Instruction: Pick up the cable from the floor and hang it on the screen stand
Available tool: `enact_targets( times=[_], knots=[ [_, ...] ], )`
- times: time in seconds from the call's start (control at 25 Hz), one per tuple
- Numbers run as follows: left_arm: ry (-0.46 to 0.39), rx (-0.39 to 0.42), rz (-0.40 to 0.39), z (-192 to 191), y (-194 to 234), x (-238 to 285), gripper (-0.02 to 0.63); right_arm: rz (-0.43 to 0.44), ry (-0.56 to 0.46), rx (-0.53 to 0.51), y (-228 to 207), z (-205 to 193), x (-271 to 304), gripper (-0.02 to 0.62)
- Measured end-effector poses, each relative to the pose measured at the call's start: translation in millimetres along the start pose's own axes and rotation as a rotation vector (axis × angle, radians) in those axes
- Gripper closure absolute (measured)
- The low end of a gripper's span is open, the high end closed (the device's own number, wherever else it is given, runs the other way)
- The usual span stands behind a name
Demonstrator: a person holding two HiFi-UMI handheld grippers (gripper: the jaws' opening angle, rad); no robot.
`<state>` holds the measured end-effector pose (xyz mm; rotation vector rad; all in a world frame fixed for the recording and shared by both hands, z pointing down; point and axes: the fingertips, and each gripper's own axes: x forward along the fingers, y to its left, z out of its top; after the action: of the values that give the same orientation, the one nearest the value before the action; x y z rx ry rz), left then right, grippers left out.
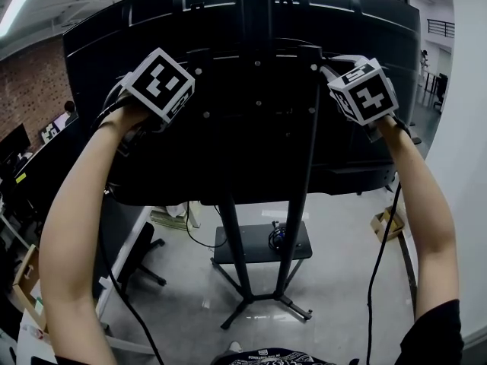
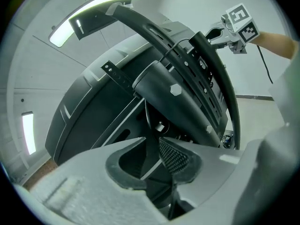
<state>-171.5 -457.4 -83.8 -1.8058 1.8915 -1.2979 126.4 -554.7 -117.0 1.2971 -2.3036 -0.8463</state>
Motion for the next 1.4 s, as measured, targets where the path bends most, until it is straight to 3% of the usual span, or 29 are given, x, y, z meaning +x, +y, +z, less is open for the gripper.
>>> enact_targets(
  times=[0.24,0.6,0.8,1.08,1.4],
  knots=[
    [-0.052,-0.019,0.076,-3,-1,-8,0.508,-0.009,-0.049,0.003,2,-3,-4,0.511],
    [-0.071,-0.052,0.088,-13,-25,-11,0.508,-0.013,-0.064,-0.003,9,-11,-13,0.511],
    [-0.133,-0.069,0.099,-13,-32,-19,0.509,-0.012,-0.054,0.036,19,-16,-25,0.511],
    [-0.224,-0.109,0.037,-29,-52,-33,0.509,-0.024,-0.026,0.077,53,-17,-45,0.515],
    [-0.362,-0.205,-0.075,-57,-99,-51,0.524,0.009,-0.021,0.190,134,-14,-83,0.559]
  ],
)
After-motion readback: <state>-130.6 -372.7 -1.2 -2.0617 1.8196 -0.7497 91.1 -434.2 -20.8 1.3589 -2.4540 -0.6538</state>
